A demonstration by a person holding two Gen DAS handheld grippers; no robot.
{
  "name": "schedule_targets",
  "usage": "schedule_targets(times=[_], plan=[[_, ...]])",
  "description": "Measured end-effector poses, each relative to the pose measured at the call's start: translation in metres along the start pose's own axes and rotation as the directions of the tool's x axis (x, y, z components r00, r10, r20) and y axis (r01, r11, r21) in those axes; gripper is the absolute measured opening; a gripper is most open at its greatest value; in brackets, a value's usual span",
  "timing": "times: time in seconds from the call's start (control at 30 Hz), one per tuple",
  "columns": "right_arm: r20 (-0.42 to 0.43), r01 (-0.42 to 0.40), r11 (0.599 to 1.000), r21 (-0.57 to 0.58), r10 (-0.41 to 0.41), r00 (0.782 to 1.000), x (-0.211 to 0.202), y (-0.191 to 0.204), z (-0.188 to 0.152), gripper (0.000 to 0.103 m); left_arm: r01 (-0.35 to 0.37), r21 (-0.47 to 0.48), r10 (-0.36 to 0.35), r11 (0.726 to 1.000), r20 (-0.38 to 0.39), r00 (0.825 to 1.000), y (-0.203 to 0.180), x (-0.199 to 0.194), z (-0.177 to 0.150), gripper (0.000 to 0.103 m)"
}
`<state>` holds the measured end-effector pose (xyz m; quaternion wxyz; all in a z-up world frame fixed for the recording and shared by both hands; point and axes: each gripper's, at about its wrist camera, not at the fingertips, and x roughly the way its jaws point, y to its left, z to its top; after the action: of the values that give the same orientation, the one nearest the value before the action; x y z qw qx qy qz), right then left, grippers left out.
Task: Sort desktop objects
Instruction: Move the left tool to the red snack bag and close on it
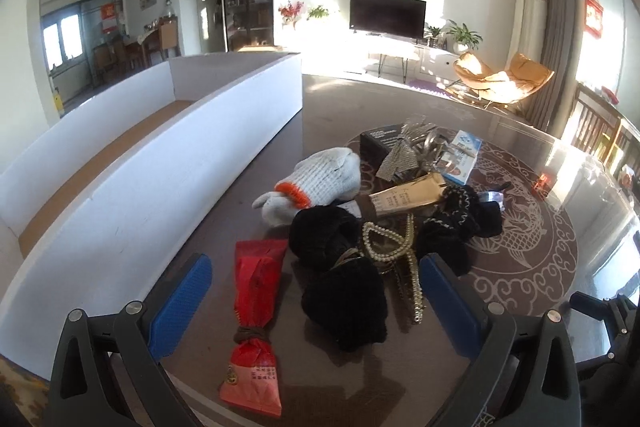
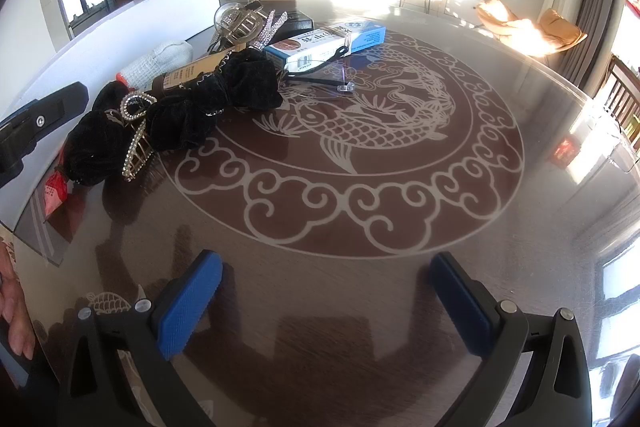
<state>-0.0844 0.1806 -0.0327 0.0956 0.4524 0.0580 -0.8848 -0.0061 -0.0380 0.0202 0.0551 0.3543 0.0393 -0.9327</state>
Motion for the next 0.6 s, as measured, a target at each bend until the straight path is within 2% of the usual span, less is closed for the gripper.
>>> schedule_targets(times=[0.1,0.2,0.4,0.6], plan=[[0.000,0.000,1.000,0.000,0.000,1.000,0.000,0.000,0.000,0.103,-0.001,-0.105,-0.007,0.994,-0.081,0.997,0.026,0.012,-0.006,0.103],[0.000,0.000,1.000,0.000,0.000,1.000,0.000,0.000,0.000,0.103,0.013,-0.172,-0.043,0.985,-0.173,0.984,0.038,0.031,-0.013,0.103],[0.000,-0.001,1.000,-0.001,0.001,1.000,0.000,0.000,0.000,0.103,0.015,-0.194,-0.052,0.981,-0.186,0.981,0.040,0.036,-0.015,0.103],[0.000,-0.001,1.000,-0.001,0.001,1.000,0.000,0.000,0.000,0.103,-0.053,-0.226,0.019,0.973,-0.149,0.989,0.047,0.024,-0.014,0.103]])
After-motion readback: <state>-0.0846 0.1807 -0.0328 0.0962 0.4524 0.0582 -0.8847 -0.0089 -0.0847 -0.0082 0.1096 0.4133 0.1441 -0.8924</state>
